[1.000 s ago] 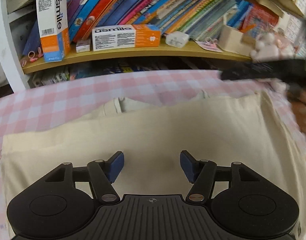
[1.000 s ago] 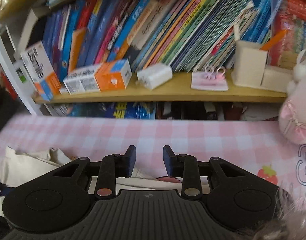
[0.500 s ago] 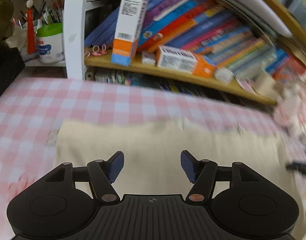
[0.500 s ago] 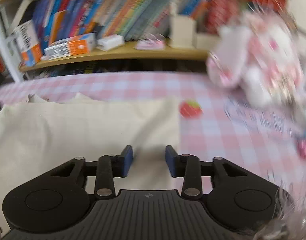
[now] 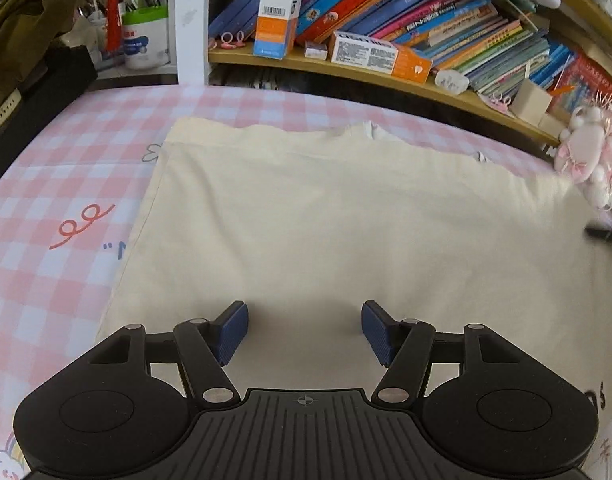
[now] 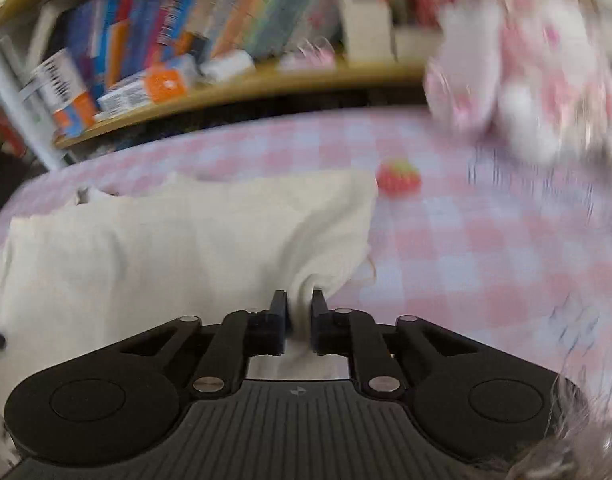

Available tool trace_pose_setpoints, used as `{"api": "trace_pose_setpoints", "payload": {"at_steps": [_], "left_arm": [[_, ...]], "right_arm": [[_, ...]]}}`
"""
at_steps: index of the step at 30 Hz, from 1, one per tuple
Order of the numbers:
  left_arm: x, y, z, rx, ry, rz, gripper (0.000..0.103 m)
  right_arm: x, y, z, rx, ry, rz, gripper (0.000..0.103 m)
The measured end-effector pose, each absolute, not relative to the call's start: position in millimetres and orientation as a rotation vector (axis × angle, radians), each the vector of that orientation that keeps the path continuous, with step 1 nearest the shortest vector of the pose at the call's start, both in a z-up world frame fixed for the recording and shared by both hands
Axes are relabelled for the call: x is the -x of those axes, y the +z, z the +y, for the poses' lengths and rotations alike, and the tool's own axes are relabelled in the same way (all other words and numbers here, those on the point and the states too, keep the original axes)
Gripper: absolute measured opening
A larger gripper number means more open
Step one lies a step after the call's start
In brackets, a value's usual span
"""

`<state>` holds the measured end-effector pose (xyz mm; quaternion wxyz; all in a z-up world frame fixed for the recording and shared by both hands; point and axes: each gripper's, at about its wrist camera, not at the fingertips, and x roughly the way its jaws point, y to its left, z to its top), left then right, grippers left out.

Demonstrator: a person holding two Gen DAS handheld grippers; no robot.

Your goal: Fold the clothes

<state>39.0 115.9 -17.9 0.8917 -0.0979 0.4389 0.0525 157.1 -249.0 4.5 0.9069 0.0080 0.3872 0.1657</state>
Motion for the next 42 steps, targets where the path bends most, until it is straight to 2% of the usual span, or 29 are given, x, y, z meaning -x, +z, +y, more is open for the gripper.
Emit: {"api": "trace_pose_setpoints", "payload": {"at_steps": [4, 8, 13, 19, 26, 28, 30, 32, 35, 39, 42], "left_arm": [[-40, -20, 114, 0.195, 0.117, 0.914, 0.064], [-40, -19, 113, 0.188, 0.115, 0.918, 0.064], [-35, -13, 117, 0.226, 0.12, 0.915, 0.066], [-8, 1, 113, 0.266, 0.049, 0.835, 0.066], [1, -16, 111, 0.248, 0.076, 0.891, 0.066], [2, -17, 111, 0.241, 0.075, 0.884, 0.067], [1, -17, 108, 0.216, 0.073, 0.891, 0.067], [-1, -17, 106, 0.189, 0.074, 0.902, 0.067], [-5, -17, 103, 0.163, 0.08, 0.913, 0.069], [-4, -17, 102, 0.156, 0.086, 0.916, 0.07], [-3, -16, 105, 0.179, 0.106, 0.919, 0.07]], "right_arm": [[-138, 26, -233, 0.094, 0.328, 0.669, 0.01], [-163, -6, -231, 0.105, 0.262, 0.827, 0.01], [-164, -11, -247, 0.026, 0.23, 0.861, 0.03], [-109, -2, -282, -0.09, 0.294, 0.931, 0.037], [-47, -8, -298, -0.168, 0.332, 1.011, 0.046], [-38, -11, -293, -0.149, 0.316, 0.992, 0.043], [-34, -10, -288, -0.109, 0.307, 0.989, 0.018], [-27, -3, -285, -0.083, 0.317, 0.961, 0.012], [-11, 14, -280, -0.038, 0.321, 0.868, 0.011], [-15, -6, -280, -0.032, 0.273, 0.95, 0.012], [-16, -10, -280, -0.034, 0.264, 0.944, 0.014]]}}
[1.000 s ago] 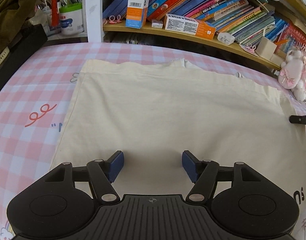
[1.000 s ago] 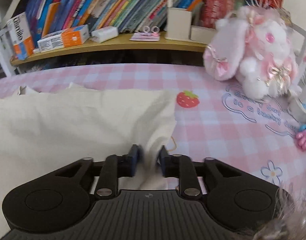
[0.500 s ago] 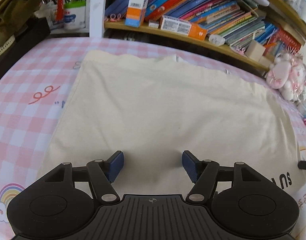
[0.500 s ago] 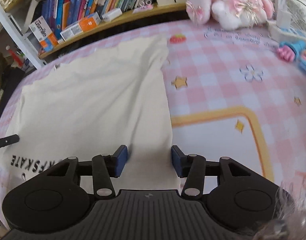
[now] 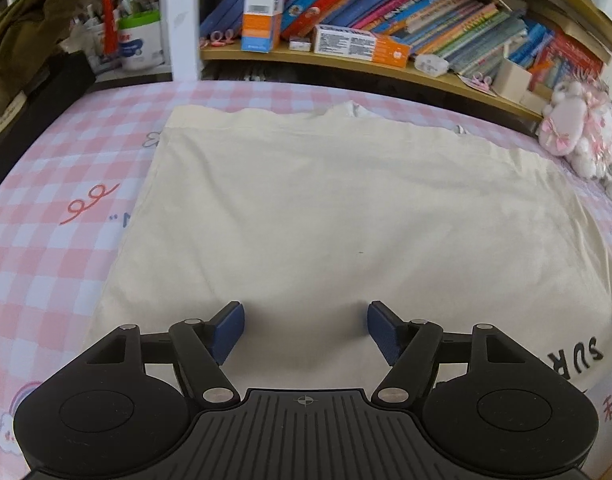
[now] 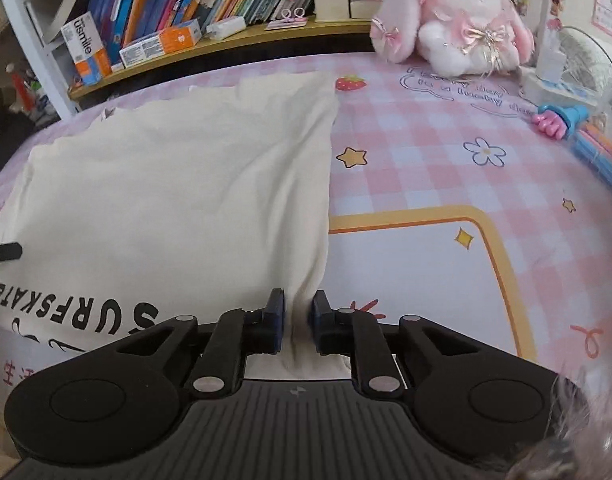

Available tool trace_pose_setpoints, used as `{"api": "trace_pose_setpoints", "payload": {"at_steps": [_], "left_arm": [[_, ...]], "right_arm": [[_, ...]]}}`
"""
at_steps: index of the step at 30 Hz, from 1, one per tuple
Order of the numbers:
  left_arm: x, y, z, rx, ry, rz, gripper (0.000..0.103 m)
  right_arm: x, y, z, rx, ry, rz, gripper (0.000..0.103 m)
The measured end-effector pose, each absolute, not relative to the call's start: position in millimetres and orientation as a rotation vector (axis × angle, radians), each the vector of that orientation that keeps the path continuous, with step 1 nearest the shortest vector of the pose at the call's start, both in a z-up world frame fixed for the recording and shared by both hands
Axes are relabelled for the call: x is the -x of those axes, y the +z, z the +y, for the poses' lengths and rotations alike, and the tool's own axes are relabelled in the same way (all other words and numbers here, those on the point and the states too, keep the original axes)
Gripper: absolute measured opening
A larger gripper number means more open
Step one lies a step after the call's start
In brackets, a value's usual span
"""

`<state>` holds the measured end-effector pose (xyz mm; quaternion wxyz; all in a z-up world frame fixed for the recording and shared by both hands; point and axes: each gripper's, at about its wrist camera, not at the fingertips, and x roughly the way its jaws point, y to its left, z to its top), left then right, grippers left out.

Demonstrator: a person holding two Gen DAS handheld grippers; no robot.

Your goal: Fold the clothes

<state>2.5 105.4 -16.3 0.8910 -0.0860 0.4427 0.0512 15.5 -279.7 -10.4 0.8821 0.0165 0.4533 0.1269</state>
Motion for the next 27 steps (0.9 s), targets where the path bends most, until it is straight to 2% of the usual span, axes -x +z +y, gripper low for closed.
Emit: {"api": "trace_pose_setpoints", "payload": {"at_steps": [4, 11, 19, 27], "left_arm": [[8, -11, 113, 0.249, 0.152, 0.899, 0.07], [31, -2, 113, 0.292, 0.167, 0.884, 0.07], [58, 7, 124, 0.349, 0.225, 0.864, 0.07], [86, 7, 145, 0.458, 0.312, 0.872, 0.07]], "right_arm": [[-13, -7, -278, 0.002, 0.235, 0.927, 0.028], [-9, 6, -267, 0.071, 0.248, 0.838, 0.034], [-6, 8, -244, 0.116, 0.356, 0.813, 0.035], [-7, -8, -237, 0.112, 0.379, 0.896, 0.037]]}}
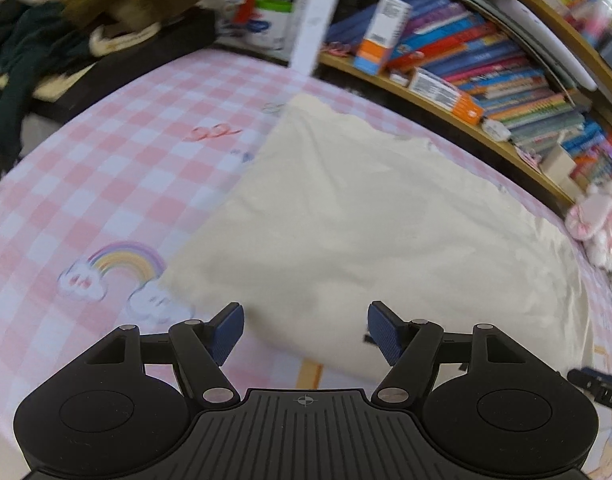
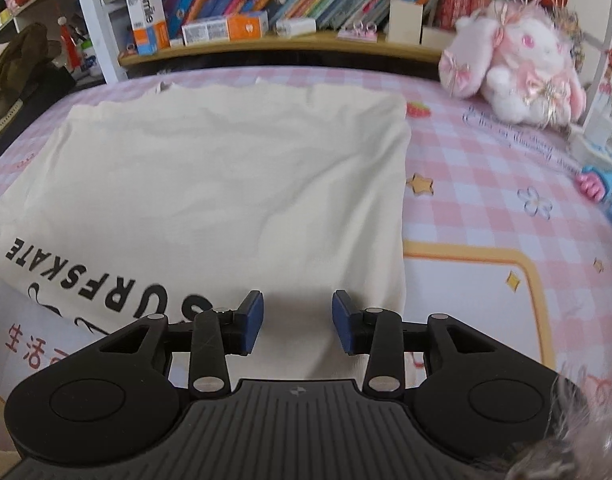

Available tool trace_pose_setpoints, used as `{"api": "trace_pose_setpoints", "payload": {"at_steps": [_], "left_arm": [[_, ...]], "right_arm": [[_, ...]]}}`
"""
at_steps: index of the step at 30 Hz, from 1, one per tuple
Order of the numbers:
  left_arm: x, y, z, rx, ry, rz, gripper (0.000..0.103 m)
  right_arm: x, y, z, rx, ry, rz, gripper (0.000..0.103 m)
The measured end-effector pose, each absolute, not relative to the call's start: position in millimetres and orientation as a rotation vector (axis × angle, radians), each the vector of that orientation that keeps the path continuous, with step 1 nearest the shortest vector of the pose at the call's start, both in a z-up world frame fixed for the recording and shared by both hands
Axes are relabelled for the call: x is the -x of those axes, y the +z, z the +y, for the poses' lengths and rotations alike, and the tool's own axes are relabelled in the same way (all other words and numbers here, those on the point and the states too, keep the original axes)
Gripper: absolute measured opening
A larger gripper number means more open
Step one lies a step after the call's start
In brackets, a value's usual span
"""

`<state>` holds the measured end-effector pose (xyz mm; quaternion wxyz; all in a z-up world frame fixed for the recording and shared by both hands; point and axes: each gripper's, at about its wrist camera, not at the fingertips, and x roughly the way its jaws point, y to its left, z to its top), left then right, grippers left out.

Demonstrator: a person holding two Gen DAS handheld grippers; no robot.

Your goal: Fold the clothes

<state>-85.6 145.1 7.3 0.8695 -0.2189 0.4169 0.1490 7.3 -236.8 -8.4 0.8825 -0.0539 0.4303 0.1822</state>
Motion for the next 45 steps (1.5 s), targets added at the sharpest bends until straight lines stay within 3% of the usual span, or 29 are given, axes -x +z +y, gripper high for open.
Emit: {"api": "trace_pose_setpoints", "payload": {"at_steps": [18, 20, 27, 30, 33, 38, 45], "left_arm": [[127, -34, 229, 1.177, 0.424, 0.702, 0.065], [126, -39, 238, 1.234, 0.426, 0.68, 0.059], [126, -55, 258, 1.393, 0.425, 0.633, 0.054], [128, -57, 260, 1.384, 0.415, 0.653, 0.044], [130, -59, 264, 1.374, 0.409, 0.688, 0.028], [124, -59, 270, 1.288, 0.35, 0.776, 0.006], [111, -28, 266, 1.088, 0.174, 0.786, 0.002]], "right_arm": [[0, -12, -225, 0.192, 0.362, 0.89, 0.041], [0, -12, -223, 0.188, 0.344, 0.896, 0.042], [4, -9, -209, 0.186, 0.247, 0.933, 0.043], [9, -4, -193, 0.198, 0.24, 0.934, 0.043], [15, 3, -163, 0.231, 0.297, 0.916, 0.045], [26, 10, -96, 0.304, 0.496, 0.88, 0.055], [48, 16, -6, 0.415, 0.806, 0.83, 0.056]]}}
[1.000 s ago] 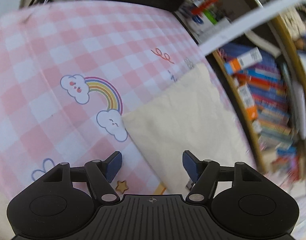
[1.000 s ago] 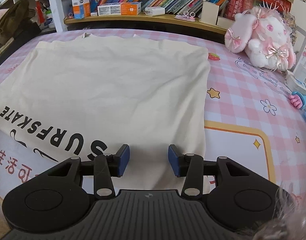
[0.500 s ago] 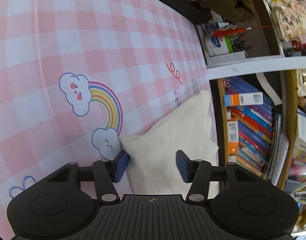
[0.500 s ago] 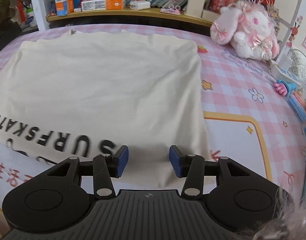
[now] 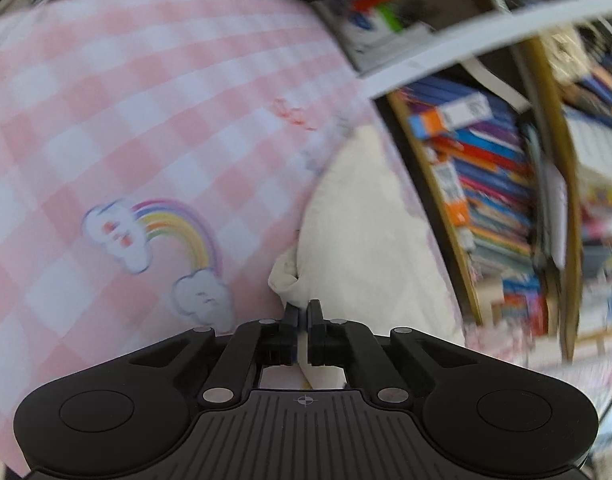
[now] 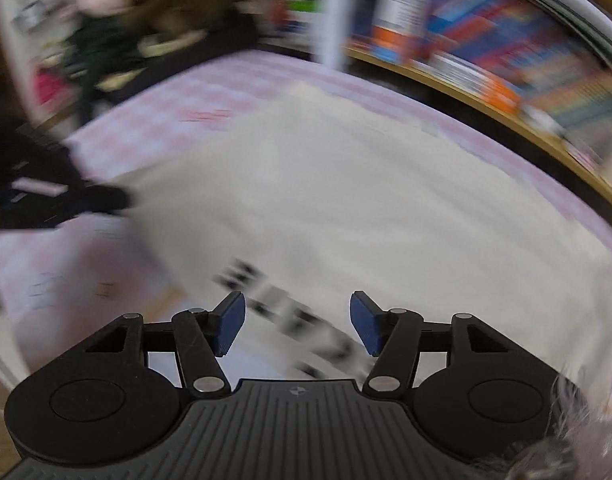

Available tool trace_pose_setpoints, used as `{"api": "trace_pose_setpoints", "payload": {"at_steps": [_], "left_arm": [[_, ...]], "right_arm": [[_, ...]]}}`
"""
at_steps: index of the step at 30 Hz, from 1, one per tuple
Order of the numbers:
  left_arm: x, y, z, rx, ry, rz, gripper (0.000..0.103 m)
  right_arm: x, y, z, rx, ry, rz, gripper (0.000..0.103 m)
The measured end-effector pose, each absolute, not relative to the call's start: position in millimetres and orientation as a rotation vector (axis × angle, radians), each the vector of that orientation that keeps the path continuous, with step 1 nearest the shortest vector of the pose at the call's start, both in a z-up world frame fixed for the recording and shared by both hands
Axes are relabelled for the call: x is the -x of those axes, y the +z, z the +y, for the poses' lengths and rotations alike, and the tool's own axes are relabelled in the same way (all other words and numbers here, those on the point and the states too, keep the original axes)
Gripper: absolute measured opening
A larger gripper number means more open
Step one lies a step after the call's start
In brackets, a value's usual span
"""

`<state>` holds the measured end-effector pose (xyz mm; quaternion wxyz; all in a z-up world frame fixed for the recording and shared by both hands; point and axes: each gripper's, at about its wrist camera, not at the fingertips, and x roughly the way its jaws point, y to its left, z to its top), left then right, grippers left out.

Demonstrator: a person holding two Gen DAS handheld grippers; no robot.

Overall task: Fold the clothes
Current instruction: 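Grasp the shirt edge with the left gripper while the right gripper grasps beside it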

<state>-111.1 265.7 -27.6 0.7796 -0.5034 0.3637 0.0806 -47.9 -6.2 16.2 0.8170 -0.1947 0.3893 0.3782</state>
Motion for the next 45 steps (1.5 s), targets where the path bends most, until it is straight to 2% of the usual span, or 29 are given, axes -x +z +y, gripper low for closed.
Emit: {"api": "trace_pose_setpoints", "payload": {"at_steps": [6, 13, 15, 17, 18, 19, 21, 22, 23, 31, 45], "left_arm": [[101, -17, 262, 0.994, 0.062, 0.801, 0.002], [96, -11, 255, 0.911, -0.067, 0.821, 0.002], [96, -11, 256, 0.903, -0.083, 0.827, 0.002], [96, -11, 258, 0.897, -0.098, 0.832, 0.004], [97, -12, 261, 0.91, -0.103, 0.829, 0.005], [97, -13, 264, 0.925, -0.108, 0.826, 0.011], [97, -17, 272, 0.992, -0.12, 0.826, 0.037], [99, -18, 278, 1.03, -0.115, 0.817, 0.066], [100, -20, 283, 1.067, -0.112, 0.805, 0.081], [106, -46, 316, 1.341, -0.117, 0.74, 0.091], [76, -84, 312, 1.535, -0.201, 0.762, 0.093]], "right_arm": [[71, 14, 55, 0.534, 0.999, 0.786, 0.06], [83, 3, 93, 0.57, 1.017, 0.771, 0.058], [83, 1, 100, 0.573, 0.998, 0.763, 0.051], [81, -1, 102, 0.571, 0.977, 0.772, 0.02], [78, -2, 102, 0.565, 0.96, 0.783, 0.016], [76, -3, 102, 0.559, 0.943, 0.792, 0.008], [70, -1, 98, 0.512, 0.919, 0.807, 0.006], [67, 0, 96, 0.489, 0.907, 0.814, 0.005], [65, 1, 94, 0.469, 0.889, 0.816, 0.005], [56, 10, 84, 0.406, 0.803, 0.802, 0.005], [67, 16, 82, 0.347, 0.838, 0.828, 0.007]]}}
